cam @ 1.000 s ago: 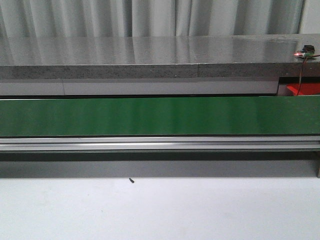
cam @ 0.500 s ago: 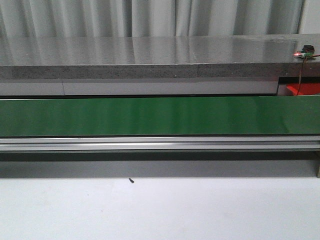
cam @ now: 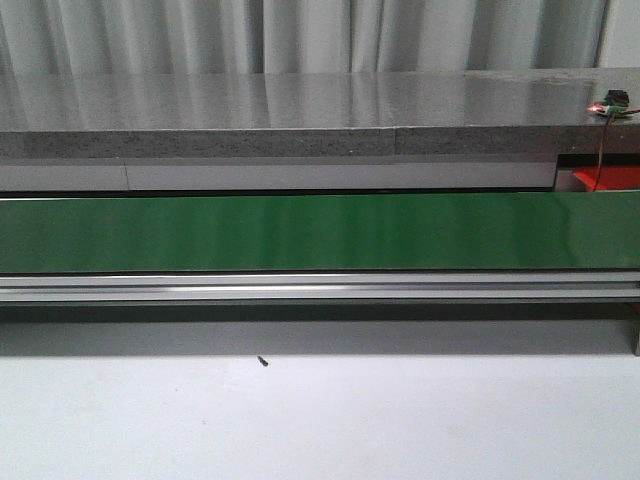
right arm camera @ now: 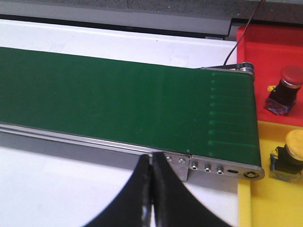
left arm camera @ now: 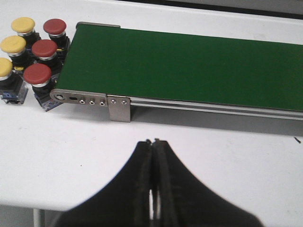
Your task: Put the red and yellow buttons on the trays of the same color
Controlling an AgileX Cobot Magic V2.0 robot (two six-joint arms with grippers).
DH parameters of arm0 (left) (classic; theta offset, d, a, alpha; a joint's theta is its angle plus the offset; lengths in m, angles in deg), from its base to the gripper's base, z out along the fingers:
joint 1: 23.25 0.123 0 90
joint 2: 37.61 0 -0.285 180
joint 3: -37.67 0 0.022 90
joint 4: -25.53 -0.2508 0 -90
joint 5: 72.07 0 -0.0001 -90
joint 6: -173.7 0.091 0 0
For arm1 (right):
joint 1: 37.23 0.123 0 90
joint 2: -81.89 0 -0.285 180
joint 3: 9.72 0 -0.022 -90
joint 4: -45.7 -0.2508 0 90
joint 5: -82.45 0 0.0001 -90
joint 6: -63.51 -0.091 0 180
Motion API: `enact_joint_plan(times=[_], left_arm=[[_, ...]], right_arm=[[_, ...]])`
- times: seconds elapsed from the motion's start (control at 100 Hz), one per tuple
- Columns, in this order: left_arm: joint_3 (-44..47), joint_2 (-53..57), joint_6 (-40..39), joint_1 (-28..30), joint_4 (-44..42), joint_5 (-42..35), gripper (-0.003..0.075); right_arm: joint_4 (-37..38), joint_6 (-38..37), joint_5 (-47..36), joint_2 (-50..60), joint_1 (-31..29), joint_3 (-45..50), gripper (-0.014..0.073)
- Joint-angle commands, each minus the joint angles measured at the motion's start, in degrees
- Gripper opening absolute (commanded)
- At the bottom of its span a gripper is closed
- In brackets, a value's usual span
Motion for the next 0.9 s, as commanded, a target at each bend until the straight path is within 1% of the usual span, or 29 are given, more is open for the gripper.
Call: enact_joint_plan(times=[0.0, 0.06, 0.17, 0.32, 0.44, 0.7, 0.73, 0.78, 0.85, 0.89], left_arm=[[-3.8, -4.7, -1.0, -0.1, -1.3, -5.7, -0.002], [-4.7, -7.7, -2.6, 0.1, -1.3, -7.4, -0.002], [-5.7, -12.7, -2.7, 1.1, -1.3, -10.6, -0.002], [-8.0, -19.5, -2.7, 4.0, -1.3, -13.5, -0.002], [-11.2, -25.6, -2.7, 7.4, -1.6, -13.8, -0.002], [-19.1, -39.4, -2.6, 17.0, -1.3, -13.9, -0.0008], [-19.8, -41.1, -2.0, 17.8, -0.9, -13.7, 0.001], [-20.9, -43.4, -1.4, 19.0, -0.9, -13.6, 0.0066], [-22.0, -46.5, -0.4, 20.6, -0.7, -13.5, 0.019], [-22.5, -47.8, -0.3, 21.5, -0.7, -13.6, 0.0281]], right_arm=[[-0.3, 0.6, -3.2, 0.1, 0.2, -1.5, -0.0068], [-0.3, 0.6, -3.2, 0.1, 0.2, -1.5, -0.0068], [-0.3, 0.6, -3.2, 0.1, 0.2, -1.5, -0.0068], [-0.3, 0.6, -3.2, 0.1, 0.2, -1.5, -0.0068], [-0.3, 0.6, -3.2, 0.1, 0.2, -1.5, -0.0068], [-0.3, 0.6, -3.2, 0.1, 0.2, -1.5, -0.0068], [-0.3, 0.6, -3.2, 0.1, 0.2, -1.5, -0.0068], [-0.3, 0.6, -3.2, 0.1, 0.2, -1.5, -0.0068], [-0.3, 0.6, -3.2, 0.1, 0.2, -1.5, -0.0068], [-0.3, 0.6, -3.2, 0.1, 0.2, -1.5, -0.0068]])
